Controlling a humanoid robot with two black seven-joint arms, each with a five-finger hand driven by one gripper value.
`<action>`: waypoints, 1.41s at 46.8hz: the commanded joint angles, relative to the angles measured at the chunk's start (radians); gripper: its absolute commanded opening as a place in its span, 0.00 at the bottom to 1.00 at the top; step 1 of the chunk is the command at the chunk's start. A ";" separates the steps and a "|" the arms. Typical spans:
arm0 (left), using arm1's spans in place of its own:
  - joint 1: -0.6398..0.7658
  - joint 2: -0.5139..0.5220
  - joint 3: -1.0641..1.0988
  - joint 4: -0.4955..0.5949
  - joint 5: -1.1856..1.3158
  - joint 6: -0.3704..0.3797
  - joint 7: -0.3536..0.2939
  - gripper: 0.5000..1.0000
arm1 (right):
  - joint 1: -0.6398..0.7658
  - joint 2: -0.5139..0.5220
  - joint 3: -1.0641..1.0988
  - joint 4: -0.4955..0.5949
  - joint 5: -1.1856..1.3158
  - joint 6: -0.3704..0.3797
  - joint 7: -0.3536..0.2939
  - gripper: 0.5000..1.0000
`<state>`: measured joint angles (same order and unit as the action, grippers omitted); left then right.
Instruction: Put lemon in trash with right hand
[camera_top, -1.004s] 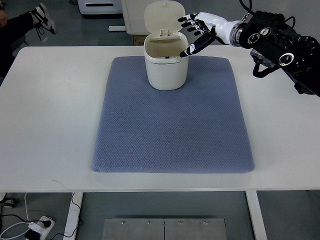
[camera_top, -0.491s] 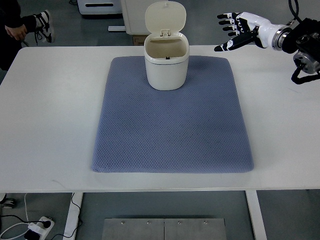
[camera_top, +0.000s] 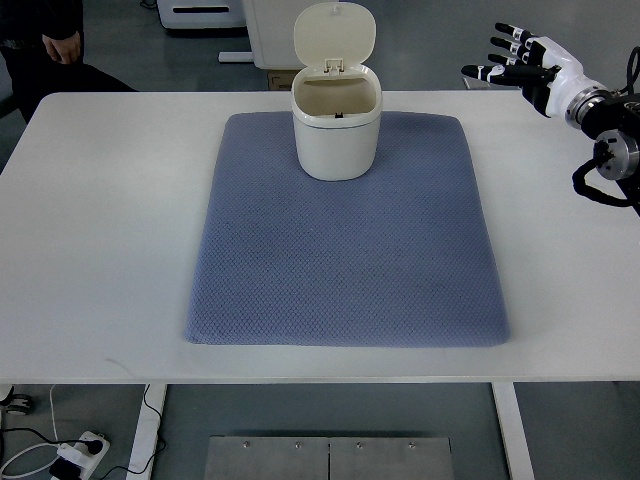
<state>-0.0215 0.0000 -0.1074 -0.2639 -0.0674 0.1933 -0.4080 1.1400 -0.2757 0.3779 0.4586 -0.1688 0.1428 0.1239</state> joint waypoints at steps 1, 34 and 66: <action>0.000 0.000 0.000 0.000 0.000 0.000 0.000 1.00 | -0.022 0.003 0.029 0.002 0.032 -0.003 -0.003 0.90; 0.000 0.000 0.000 0.000 0.000 0.000 0.000 1.00 | -0.305 -0.045 0.196 0.230 0.124 -0.134 0.137 0.91; 0.000 0.000 0.000 0.000 0.000 0.000 0.000 1.00 | -0.473 -0.042 0.332 0.354 0.117 -0.204 0.237 1.00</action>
<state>-0.0215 0.0000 -0.1074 -0.2639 -0.0675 0.1933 -0.4080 0.6810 -0.3170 0.7096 0.7904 -0.0501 -0.0658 0.3610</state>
